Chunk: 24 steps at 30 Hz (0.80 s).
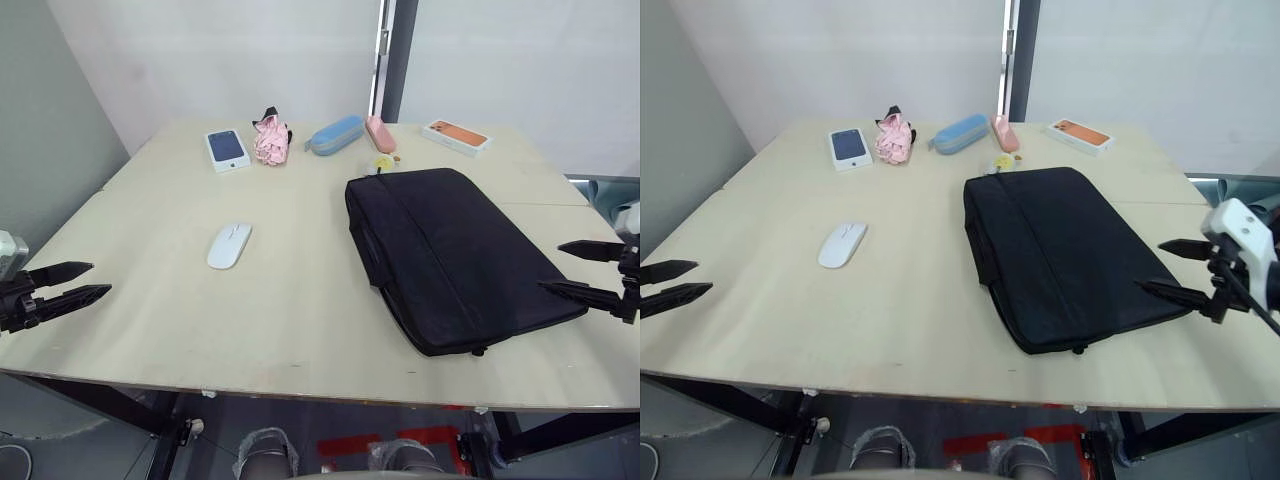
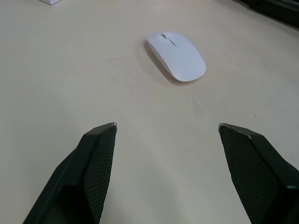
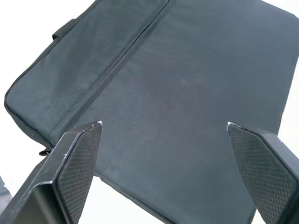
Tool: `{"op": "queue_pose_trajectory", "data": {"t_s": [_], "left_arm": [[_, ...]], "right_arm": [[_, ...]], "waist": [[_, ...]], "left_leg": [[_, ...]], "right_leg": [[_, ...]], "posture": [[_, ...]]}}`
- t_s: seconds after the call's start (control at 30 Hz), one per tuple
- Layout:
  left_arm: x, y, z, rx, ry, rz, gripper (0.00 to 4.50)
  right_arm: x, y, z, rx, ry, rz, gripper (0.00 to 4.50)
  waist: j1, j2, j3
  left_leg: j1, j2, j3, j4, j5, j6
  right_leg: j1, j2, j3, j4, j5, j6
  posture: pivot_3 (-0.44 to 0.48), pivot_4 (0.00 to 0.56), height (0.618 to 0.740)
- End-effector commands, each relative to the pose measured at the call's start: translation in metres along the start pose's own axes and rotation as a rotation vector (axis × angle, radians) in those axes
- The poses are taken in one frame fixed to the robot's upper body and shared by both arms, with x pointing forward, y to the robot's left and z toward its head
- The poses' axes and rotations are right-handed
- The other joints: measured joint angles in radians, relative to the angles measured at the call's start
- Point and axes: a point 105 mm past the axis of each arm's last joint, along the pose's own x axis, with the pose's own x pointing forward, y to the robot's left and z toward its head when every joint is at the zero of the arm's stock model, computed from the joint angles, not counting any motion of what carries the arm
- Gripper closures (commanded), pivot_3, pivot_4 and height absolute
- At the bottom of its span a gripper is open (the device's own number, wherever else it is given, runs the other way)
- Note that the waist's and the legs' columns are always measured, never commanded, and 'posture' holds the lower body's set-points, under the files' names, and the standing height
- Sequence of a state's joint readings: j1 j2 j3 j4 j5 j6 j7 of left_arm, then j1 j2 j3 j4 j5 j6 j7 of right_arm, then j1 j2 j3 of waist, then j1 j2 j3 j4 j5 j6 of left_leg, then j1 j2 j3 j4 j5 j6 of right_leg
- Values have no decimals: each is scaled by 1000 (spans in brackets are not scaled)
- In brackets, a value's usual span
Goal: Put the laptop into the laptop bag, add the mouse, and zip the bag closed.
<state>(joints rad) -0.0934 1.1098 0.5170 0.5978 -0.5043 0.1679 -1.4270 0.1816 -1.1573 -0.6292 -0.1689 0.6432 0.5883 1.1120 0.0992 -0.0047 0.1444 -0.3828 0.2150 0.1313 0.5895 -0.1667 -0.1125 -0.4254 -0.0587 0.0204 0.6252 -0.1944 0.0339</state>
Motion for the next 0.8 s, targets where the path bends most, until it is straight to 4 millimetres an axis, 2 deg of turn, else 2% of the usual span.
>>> {"op": "queue_pose_trajectory", "data": {"t_s": [0.03, 0.27, 0.47, 0.6, 0.7, 0.8], "left_arm": [[-1, 1, 11, 62, -23, -5, 851], [26, -13, 28, 97, -68, -100, 851], [47, -20, 29, 102, -59, -144, 851], [62, -20, 33, 90, -80, -147, 851], [84, -19, 31, 65, -85, -130, 20], [103, -21, 29, 64, -71, -95, 20]], "right_arm": [[-9, 1, 14, -49, -44, -25, 50], [-3, 7, 26, -67, -79, -11, 50], [8, 19, 45, -80, -157, 54, 50], [18, 36, 73, -123, -253, 136, 50], [27, 62, 109, -192, -368, 261, 0], [35, 75, 124, -222, -386, 310, 0]], "waist": [[1, 0, 0], [2, 0, 0], [-3, 0, 0], [-2, 1, 0], [-2, 2, -1], [-1, 2, -1]], "left_leg": [[0, 0, 1, 0, 0, 0], [0, 0, 2, 0, 0, 1], [0, 0, 3, 0, 0, 1], [0, 0, 3, 1, 1, 1], [1, 0, 3, 1, 1, 2], [1, 0, 2, 2, 1, 2]], "right_leg": [[0, 0, 0, 0, 0, 0], [0, -1, 1, 1, 0, 0], [-1, -1, 1, 1, 0, 0], [-1, 0, 1, 3, 0, 0], [-1, -1, 2, 5, 0, -1], [-1, 0, 2, 7, 0, -1]], "posture": [[0, 150, 740], [0, 150, 740], [0, 150, 740], [0, 150, 740], [0, 150, 740], [0, 150, 740]]}}
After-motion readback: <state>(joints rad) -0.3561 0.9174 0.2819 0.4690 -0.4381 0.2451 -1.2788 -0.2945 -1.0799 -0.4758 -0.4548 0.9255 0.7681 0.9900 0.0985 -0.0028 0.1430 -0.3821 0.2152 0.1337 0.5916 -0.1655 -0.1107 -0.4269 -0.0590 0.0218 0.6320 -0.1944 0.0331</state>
